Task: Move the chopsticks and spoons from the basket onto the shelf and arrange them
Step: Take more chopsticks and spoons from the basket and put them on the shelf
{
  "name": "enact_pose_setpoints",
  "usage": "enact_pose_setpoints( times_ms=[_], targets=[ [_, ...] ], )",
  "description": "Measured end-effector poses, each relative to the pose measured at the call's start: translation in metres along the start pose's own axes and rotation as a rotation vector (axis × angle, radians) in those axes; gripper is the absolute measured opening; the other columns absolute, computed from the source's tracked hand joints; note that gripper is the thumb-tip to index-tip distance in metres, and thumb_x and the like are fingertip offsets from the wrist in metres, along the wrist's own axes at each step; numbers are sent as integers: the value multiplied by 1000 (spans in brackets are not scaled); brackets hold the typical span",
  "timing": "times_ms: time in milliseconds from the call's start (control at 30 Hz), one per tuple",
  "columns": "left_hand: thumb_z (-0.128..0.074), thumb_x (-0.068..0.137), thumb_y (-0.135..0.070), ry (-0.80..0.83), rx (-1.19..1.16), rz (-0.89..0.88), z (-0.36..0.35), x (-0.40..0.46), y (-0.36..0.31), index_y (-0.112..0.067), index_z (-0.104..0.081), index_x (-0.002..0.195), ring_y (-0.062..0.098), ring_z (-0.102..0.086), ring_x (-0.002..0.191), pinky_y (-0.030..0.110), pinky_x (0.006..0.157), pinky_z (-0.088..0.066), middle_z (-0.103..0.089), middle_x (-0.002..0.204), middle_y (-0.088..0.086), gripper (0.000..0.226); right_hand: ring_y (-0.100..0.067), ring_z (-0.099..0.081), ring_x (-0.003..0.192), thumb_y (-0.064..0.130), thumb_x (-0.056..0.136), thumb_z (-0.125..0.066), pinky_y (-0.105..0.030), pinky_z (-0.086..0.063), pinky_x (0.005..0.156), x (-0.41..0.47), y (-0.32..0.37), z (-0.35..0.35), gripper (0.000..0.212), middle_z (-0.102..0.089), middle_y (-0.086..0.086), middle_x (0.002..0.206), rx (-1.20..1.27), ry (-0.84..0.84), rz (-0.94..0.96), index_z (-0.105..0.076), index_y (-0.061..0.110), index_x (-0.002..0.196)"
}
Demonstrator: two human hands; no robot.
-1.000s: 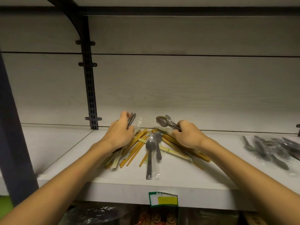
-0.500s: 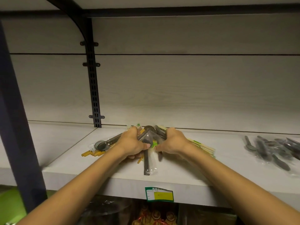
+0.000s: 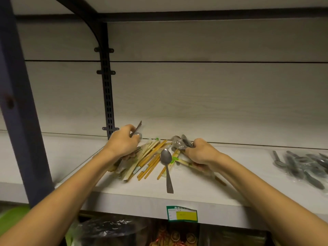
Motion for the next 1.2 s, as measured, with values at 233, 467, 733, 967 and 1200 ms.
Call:
enact_pose_setpoints(
  times_ms=[233,467,733,967,1200],
  targets=[
    [-47,89,-51,-71,190,24,14,4,17,-23,-51,106,24,-59,81,37,73,-53,-63,95,3,32,-18,-42,51,36,97,-48,-26,-31,43,-10,21,-20,32,-55,-5,66,229,-74,60,-56,10,80],
    [-70,81,-44,113,423,89,8,-5,38,-18,-50,115,22,-56,94,40,84,-52,-58,109,4,48,-14,-52,75,41,81,-70,-27,-42,57,-26,34,-48,31,-57,3,89,-287,-85,143,-54,18,91],
    [-68,81,-31,147,347,127,16,-7,48,-17,-47,102,23,-54,88,36,73,-49,-54,98,4,33,-22,-52,79,33,85,-59,-31,-41,64,-31,31,-49,17,-54,0,87,-292,-178,71,-50,20,91],
    [-63,85,-32,-52,242,61,37,3,51,-14,-47,102,29,-55,85,35,67,-45,-55,92,7,29,-16,-54,63,23,88,-57,-28,-38,54,-43,35,-41,17,-60,0,70,16,-287,87,-65,11,96],
    [-54,89,-26,-100,-131,-18,44,7,42,-5,-59,89,28,-51,61,35,57,-44,-61,75,13,22,-6,-44,53,14,91,-51,-21,-32,49,-51,36,-43,23,-53,10,63,166,-314,119,-67,20,107]
  ],
)
Point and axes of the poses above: each hand's wrist, its own x-axis towards the middle knuckle, its own z-axis out of the back of the hand, y = z × x, the point moved 5 cm from there along x, towards the middle knuckle
